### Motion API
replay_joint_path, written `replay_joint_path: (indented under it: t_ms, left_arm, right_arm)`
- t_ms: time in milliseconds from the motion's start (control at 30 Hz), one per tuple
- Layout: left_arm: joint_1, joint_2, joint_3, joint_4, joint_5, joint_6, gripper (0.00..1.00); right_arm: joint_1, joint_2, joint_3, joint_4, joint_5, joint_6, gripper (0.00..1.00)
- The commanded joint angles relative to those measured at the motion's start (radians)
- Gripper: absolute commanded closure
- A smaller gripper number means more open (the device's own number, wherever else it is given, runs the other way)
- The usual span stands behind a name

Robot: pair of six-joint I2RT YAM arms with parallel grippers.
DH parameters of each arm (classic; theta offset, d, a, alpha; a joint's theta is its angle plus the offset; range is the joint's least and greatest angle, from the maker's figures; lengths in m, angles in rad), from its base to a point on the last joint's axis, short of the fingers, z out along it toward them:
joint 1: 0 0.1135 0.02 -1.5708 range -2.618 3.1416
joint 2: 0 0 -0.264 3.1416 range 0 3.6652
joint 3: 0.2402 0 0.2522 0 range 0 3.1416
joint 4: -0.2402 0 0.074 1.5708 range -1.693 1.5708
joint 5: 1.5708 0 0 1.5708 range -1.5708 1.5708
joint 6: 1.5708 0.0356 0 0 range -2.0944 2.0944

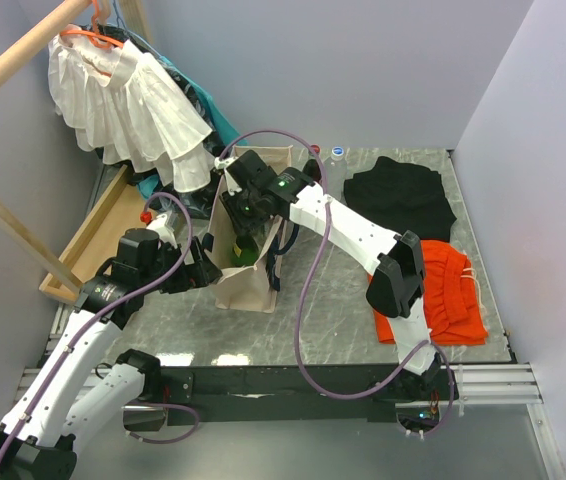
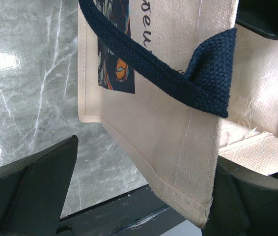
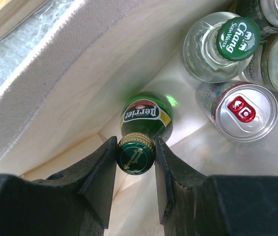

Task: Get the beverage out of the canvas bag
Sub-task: Take out the drink from the canvas bag.

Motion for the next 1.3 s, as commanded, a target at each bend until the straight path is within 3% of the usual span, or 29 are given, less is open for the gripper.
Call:
replay_joint_path:
  t_ms: [0,167,333,1267]
  left_arm:
    - [-0.006,-0.008,0.021,-0.062,0.001,0.044,0.05]
    - [-0.006,-0.007,0.021,-0.062,0.004,0.046,0.05]
    - [-0.006,-0.010,0.021,-0.062,0.001,0.044,0.05]
    - [-0.006,-0.008,0.020,-0.061,-0.003,0.043,0.05]
  right_arm:
    - [-0.004,-0.046,0.015,0.069,-0.010,0.010,0.56]
    - [-0.002,-0.053,0.003,0.069,-0.011,0.014,0.48]
    - [-0.002,-0.049,0.003,0.060,-0.010,0.011,0.46]
    - [0.024,-0.021,0.016,-0.020,-0.010,-0.018,0.45]
